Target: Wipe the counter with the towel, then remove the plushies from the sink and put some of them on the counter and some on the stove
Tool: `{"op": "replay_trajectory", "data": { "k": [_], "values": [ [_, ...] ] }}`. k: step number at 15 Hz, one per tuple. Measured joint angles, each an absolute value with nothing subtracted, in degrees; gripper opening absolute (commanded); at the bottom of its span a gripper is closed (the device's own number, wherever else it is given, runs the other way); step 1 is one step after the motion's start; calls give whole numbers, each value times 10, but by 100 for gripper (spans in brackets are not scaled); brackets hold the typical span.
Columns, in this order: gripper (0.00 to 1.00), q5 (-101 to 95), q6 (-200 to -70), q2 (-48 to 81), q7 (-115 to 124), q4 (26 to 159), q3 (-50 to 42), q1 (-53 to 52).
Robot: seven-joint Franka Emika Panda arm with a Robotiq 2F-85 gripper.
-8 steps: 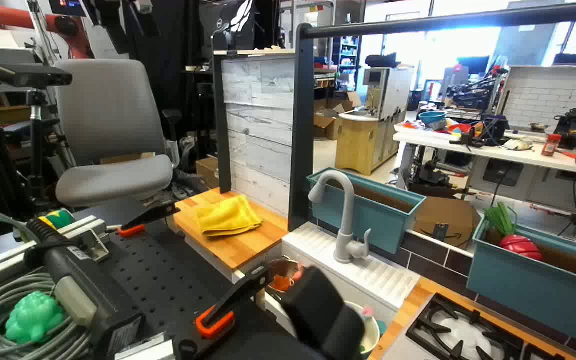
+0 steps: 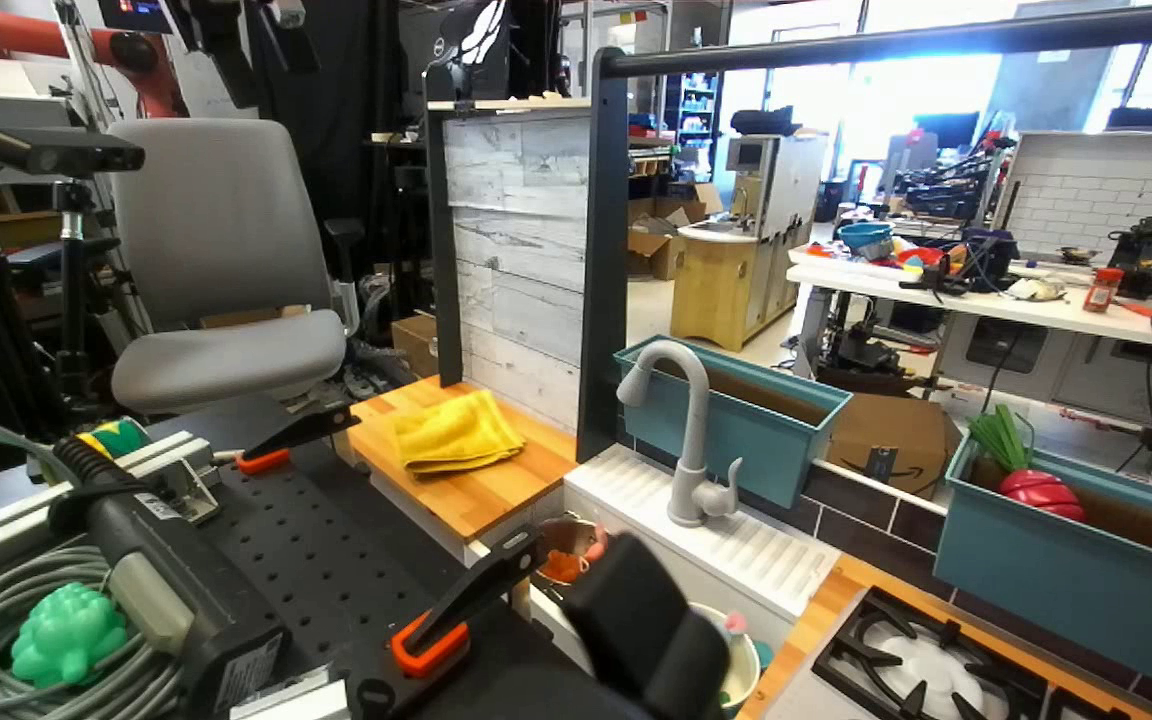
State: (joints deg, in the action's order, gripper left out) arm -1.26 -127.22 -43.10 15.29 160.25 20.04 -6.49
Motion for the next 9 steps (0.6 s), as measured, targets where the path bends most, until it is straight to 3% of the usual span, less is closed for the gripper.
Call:
{"op": "replay_trajectory", "data": {
  "k": [3,9],
  "values": [
    [100,-26,-1297,-409,188,1591,213,-59],
    [100,-42,-1384,-218,253,1509,316,46]
  ]
}}
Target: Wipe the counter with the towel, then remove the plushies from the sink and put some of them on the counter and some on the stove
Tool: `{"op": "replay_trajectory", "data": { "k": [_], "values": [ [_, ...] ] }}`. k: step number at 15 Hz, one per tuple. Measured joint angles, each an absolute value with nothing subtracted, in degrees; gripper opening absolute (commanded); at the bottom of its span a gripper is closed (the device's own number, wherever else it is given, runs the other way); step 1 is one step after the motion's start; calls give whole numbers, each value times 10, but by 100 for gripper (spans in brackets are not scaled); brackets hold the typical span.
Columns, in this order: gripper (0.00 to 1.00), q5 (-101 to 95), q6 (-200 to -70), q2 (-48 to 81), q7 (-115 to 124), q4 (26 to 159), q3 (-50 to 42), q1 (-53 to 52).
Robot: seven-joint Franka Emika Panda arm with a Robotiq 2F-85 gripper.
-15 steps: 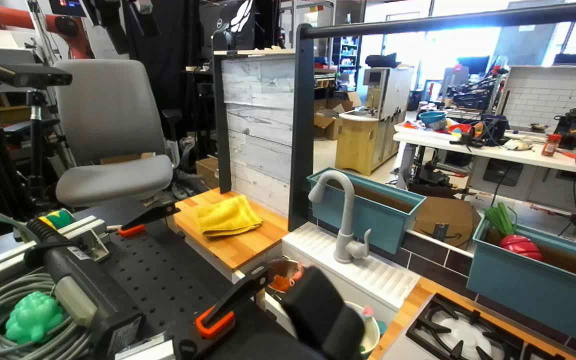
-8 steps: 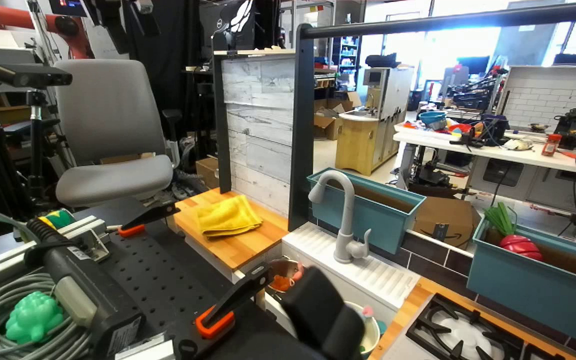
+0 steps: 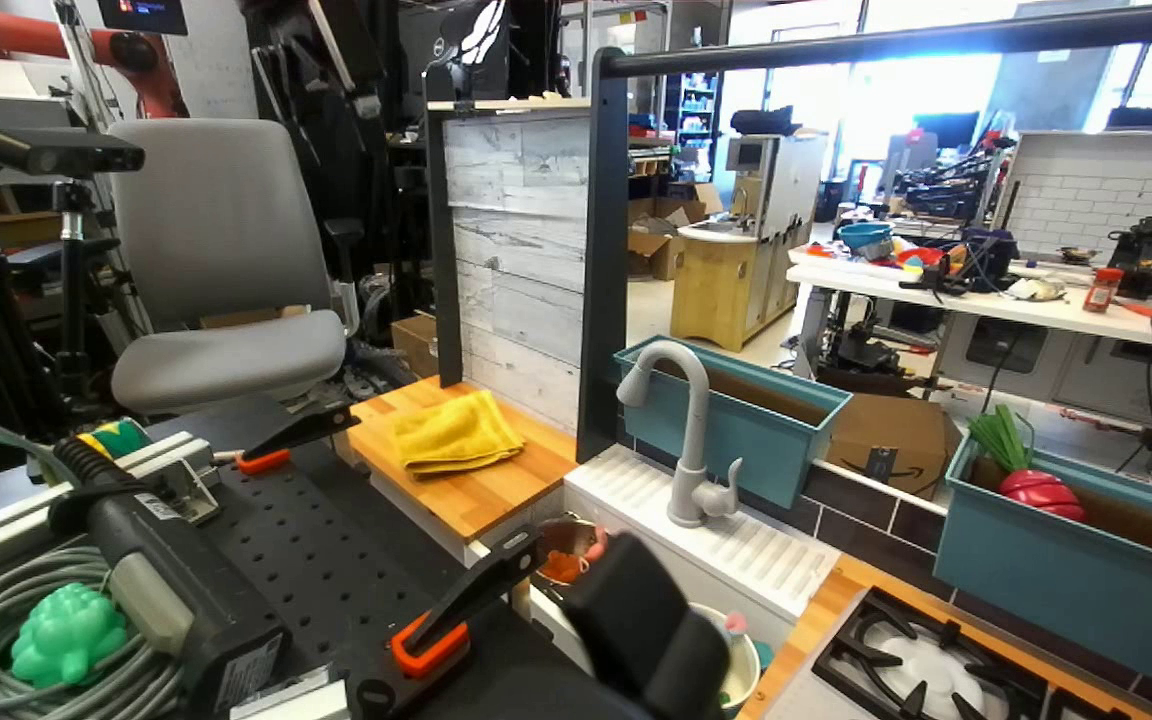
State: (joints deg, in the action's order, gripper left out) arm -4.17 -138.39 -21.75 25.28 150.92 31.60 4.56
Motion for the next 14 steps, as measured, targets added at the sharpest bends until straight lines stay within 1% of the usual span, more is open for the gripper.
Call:
{"op": "replay_trajectory", "data": {
  "k": [3,7,9,12,14],
  "values": [
    [100,-43,-1370,-109,252,1464,357,85],
    [100,-46,-1347,18,224,1394,367,103],
    [100,-46,-1353,31,201,1389,320,62],
    [100,-38,-1423,9,157,1411,247,-3],
    [100,-28,-1451,-12,159,1429,226,-20]
  ]
}}
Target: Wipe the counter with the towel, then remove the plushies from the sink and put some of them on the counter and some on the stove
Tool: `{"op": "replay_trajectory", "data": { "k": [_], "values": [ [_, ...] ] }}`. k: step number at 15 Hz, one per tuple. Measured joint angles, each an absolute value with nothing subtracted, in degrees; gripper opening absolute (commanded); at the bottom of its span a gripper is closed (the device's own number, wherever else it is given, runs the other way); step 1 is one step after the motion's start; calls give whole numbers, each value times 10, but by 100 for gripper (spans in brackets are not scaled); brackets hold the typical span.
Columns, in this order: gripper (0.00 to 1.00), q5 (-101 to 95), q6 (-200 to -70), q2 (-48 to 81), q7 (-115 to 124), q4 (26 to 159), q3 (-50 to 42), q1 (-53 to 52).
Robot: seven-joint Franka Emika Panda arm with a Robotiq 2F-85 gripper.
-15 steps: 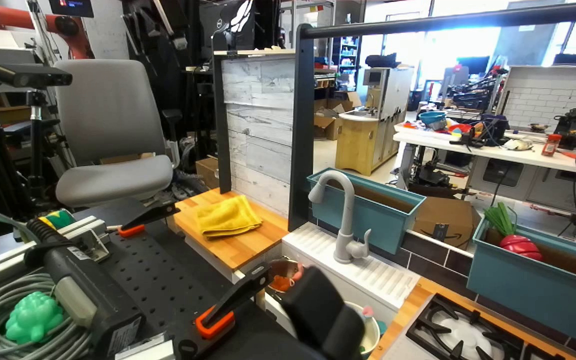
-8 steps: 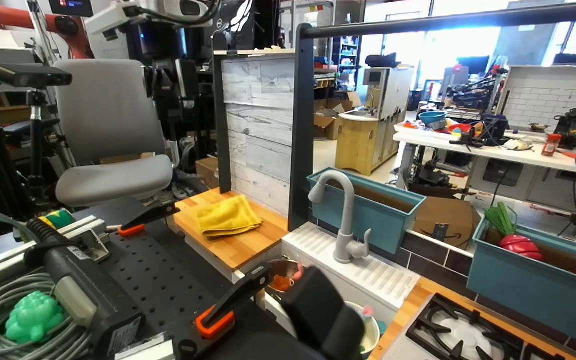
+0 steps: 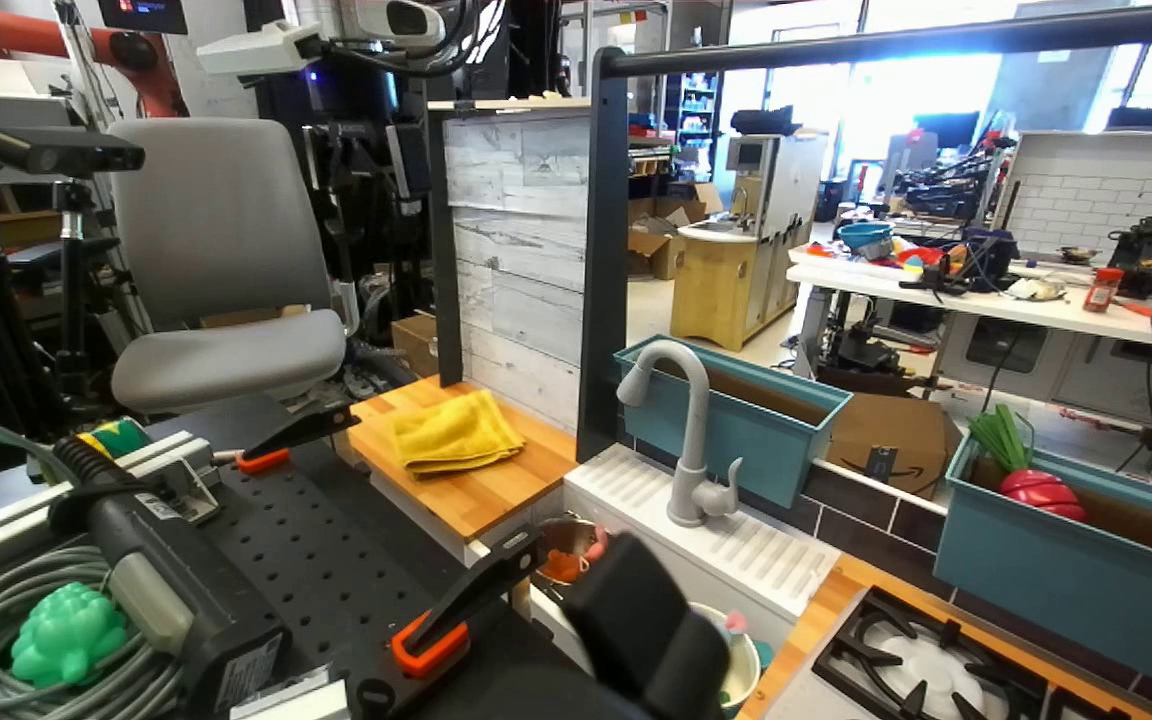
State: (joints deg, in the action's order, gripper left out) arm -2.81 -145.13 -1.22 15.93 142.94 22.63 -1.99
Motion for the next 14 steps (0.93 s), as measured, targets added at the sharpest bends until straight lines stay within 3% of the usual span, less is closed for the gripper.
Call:
{"op": "replay_trajectory", "data": {
  "k": [6,11,14],
  "values": [
    [100,-46,-1451,-4,175,1426,202,-44],
    [100,-154,-1470,151,269,1319,136,-92],
    [100,-196,-1583,259,311,1267,72,-148]
  ]
}}
